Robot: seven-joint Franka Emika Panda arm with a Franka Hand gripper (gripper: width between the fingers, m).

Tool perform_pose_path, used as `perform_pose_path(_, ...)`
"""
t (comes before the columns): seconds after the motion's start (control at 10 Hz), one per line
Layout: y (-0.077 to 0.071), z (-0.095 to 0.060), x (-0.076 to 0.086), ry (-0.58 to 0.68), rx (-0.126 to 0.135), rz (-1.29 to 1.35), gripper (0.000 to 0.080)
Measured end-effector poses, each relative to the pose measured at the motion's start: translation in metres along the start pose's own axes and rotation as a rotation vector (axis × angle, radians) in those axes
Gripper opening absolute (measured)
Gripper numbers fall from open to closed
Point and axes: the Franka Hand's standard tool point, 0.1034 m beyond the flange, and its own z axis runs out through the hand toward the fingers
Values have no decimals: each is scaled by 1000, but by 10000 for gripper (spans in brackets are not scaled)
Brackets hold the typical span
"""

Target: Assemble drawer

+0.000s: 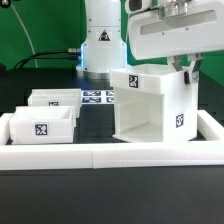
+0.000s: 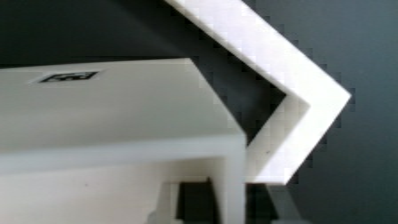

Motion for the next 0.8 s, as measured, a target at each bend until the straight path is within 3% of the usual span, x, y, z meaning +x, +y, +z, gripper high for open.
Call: perform_pose_path(0.8, -4, 2, -5, -48, 34, 461, 45)
